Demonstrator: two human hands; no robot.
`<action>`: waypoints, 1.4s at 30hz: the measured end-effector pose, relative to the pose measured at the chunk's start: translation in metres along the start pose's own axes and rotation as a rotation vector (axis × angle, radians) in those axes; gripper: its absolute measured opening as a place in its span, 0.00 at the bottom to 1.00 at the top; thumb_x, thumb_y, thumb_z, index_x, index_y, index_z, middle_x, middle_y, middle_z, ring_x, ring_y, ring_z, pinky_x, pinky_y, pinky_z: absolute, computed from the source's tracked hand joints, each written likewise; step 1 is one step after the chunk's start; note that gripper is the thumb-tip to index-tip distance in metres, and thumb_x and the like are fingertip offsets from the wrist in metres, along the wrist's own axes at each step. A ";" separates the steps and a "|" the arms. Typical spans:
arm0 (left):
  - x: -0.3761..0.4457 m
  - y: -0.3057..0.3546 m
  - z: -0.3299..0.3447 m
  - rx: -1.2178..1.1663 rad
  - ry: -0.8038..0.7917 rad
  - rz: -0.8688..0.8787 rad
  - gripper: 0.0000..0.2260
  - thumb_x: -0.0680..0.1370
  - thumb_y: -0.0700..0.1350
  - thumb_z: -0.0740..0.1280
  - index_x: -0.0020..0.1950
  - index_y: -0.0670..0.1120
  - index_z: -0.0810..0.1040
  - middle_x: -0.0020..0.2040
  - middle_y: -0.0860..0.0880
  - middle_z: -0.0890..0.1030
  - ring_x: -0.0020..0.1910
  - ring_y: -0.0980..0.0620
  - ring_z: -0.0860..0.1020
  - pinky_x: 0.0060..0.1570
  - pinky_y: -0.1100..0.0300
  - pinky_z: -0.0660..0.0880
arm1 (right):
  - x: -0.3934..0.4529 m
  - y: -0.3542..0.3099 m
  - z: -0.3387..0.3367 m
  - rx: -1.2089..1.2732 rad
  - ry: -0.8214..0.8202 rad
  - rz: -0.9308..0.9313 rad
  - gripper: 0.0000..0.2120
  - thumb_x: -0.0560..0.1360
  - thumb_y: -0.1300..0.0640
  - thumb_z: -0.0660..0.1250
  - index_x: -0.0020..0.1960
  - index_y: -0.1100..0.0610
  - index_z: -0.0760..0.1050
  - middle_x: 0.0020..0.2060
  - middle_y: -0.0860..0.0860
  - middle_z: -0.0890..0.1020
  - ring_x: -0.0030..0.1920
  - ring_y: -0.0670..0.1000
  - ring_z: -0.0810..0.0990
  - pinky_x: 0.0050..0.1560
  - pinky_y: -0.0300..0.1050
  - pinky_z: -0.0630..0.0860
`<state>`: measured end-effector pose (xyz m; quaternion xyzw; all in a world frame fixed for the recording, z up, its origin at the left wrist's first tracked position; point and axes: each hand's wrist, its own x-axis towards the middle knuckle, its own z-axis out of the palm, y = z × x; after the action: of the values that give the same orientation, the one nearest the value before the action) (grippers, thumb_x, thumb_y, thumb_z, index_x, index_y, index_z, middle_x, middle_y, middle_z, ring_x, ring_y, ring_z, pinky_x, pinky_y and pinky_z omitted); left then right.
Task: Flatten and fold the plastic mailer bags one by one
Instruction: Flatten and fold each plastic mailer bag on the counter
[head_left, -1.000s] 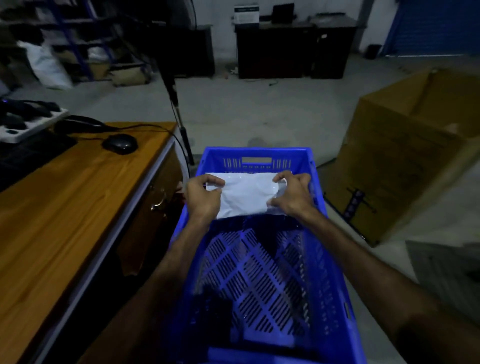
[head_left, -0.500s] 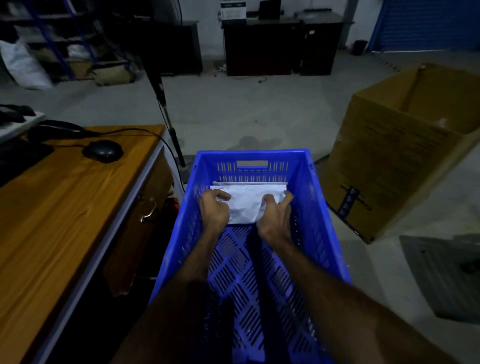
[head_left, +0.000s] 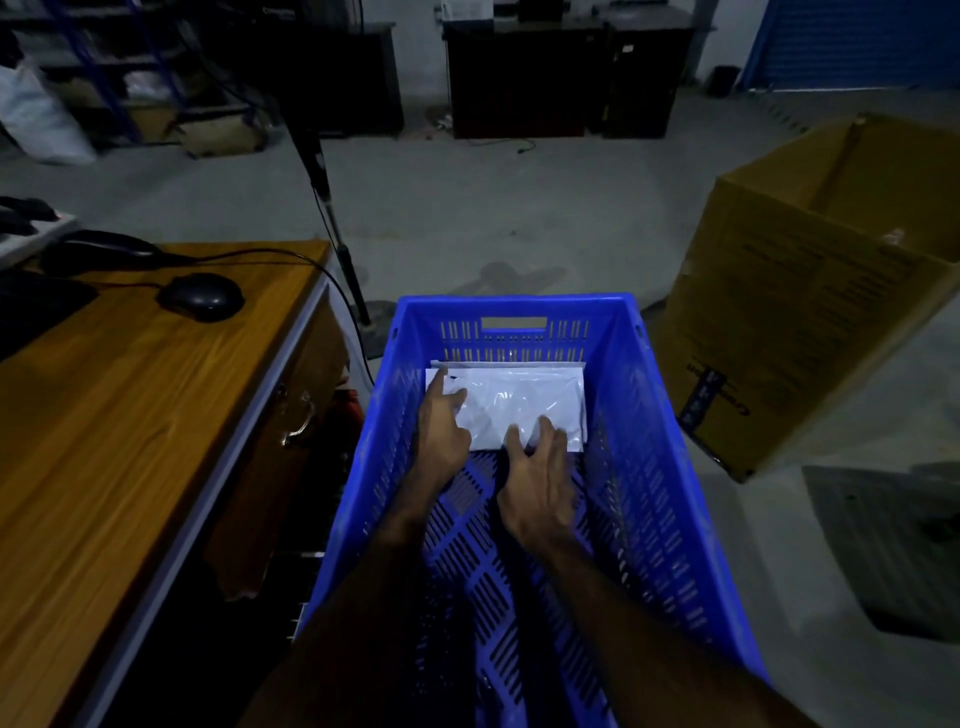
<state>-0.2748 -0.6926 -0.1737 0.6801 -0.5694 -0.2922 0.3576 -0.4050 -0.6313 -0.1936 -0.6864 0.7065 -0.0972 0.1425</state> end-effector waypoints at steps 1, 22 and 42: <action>0.001 0.001 0.000 0.022 -0.001 0.019 0.35 0.74 0.22 0.62 0.81 0.39 0.63 0.77 0.43 0.71 0.72 0.45 0.74 0.62 0.67 0.68 | -0.002 -0.001 0.001 -0.019 0.003 -0.005 0.39 0.78 0.60 0.67 0.83 0.52 0.51 0.82 0.60 0.44 0.81 0.67 0.44 0.77 0.63 0.63; -0.027 -0.014 0.016 0.867 -0.409 0.154 0.32 0.83 0.47 0.63 0.84 0.48 0.52 0.84 0.46 0.35 0.83 0.36 0.41 0.78 0.37 0.57 | 0.015 0.020 0.002 -0.126 -0.079 -0.041 0.43 0.81 0.51 0.63 0.84 0.49 0.37 0.82 0.56 0.34 0.82 0.65 0.38 0.78 0.71 0.47; -0.034 -0.002 -0.010 0.783 -0.513 0.092 0.27 0.81 0.49 0.66 0.79 0.48 0.65 0.81 0.40 0.58 0.74 0.33 0.66 0.72 0.38 0.67 | -0.001 0.015 -0.027 0.019 -0.163 -0.007 0.40 0.80 0.56 0.65 0.84 0.52 0.45 0.84 0.56 0.43 0.83 0.62 0.43 0.79 0.68 0.47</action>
<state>-0.2719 -0.6579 -0.1701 0.6438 -0.7363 -0.1977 -0.0654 -0.4278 -0.6318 -0.1731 -0.6932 0.6891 -0.0481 0.2056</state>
